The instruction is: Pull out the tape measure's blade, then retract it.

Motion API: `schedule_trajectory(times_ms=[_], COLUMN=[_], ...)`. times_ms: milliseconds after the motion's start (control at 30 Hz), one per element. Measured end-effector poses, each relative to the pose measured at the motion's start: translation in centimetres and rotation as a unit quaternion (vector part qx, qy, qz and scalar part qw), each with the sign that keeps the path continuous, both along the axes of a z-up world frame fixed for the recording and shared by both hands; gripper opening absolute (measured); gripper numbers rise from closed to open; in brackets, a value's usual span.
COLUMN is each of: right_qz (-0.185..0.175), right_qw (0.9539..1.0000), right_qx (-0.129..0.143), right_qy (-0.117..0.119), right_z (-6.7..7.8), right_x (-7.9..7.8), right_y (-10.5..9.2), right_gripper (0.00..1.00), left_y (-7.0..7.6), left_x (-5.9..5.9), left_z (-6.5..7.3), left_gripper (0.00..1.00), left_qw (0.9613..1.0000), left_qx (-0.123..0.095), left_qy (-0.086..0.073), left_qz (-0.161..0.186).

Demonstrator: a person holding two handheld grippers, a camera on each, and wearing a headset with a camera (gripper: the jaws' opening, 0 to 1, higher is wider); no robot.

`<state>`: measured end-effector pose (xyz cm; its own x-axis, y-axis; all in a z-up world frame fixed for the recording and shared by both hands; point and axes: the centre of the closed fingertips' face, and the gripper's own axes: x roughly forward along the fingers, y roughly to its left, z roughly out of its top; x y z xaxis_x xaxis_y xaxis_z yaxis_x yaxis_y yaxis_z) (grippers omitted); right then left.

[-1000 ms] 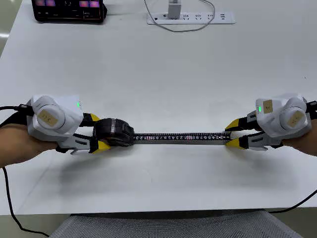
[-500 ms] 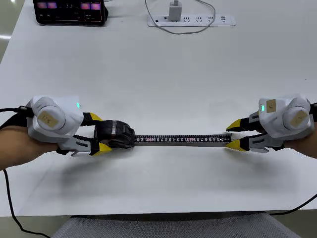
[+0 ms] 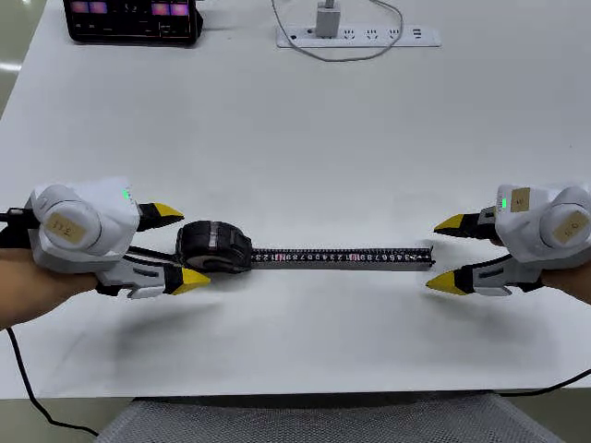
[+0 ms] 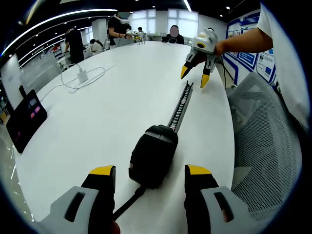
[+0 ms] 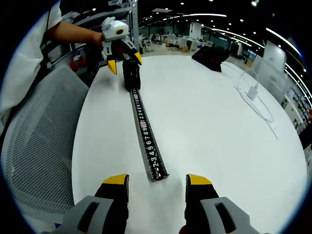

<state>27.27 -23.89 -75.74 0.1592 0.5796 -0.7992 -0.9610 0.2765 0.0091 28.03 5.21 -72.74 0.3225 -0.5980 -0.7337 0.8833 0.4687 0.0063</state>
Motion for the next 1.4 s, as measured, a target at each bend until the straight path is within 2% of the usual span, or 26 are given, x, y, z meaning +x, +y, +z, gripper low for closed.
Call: schedule_trajectory(times_ms=[233,667,767,967,1067,1100,1133,1400], right_qz=[-0.031,-0.067,-0.077,-0.095,-0.102,-0.104,-0.106,-0.123], right_qw=[0.9995,0.9974,0.9963,0.9943,0.9933,0.9931,0.9929,0.9901], right_qx=[0.009,0.025,0.033,0.042,0.045,0.045,0.046,0.058], right_qy=[-0.002,-0.012,-0.015,-0.026,-0.03,-0.03,-0.029,-0.036], right_z=[0.6,1.6,2.0,2.4,2.6,2.7,2.7,3.1], right_x=[-0.3,-1.1,-1.2,-1.3,-1.4,-1.5,-1.6,-2.0], right_y=[-0.3,-0.3,-0.2,-0.1,-0.1,-0.1,-0.1,-0.1], right_gripper=[0.53,0.59,0.59,0.62,0.64,0.65,0.65,0.69], left_y=[0.4,1.0,0.9,1.0,1.1,1.1,1.2,1.3], left_x=[-0.3,-0.9,-1.1,-1.7,-1.8,-1.8,-1.8,-2.5], left_z=[0.7,1.5,1.9,2.2,2.6,2.8,2.9,3.2], left_gripper=[0.58,0.6,0.6,0.61,0.61,0.62,0.63,0.66], left_qw=[0.9997,0.9978,0.9965,0.9941,0.9921,0.9913,0.9909,0.9894], left_qx=[-0.012,-0.025,-0.038,-0.047,-0.058,-0.06,-0.057,-0.063], left_qy=[-0.006,-0.029,-0.035,-0.043,-0.044,-0.049,-0.056,-0.06], left_qz=[0.022,0.053,0.066,0.088,0.102,0.107,0.108,0.116])
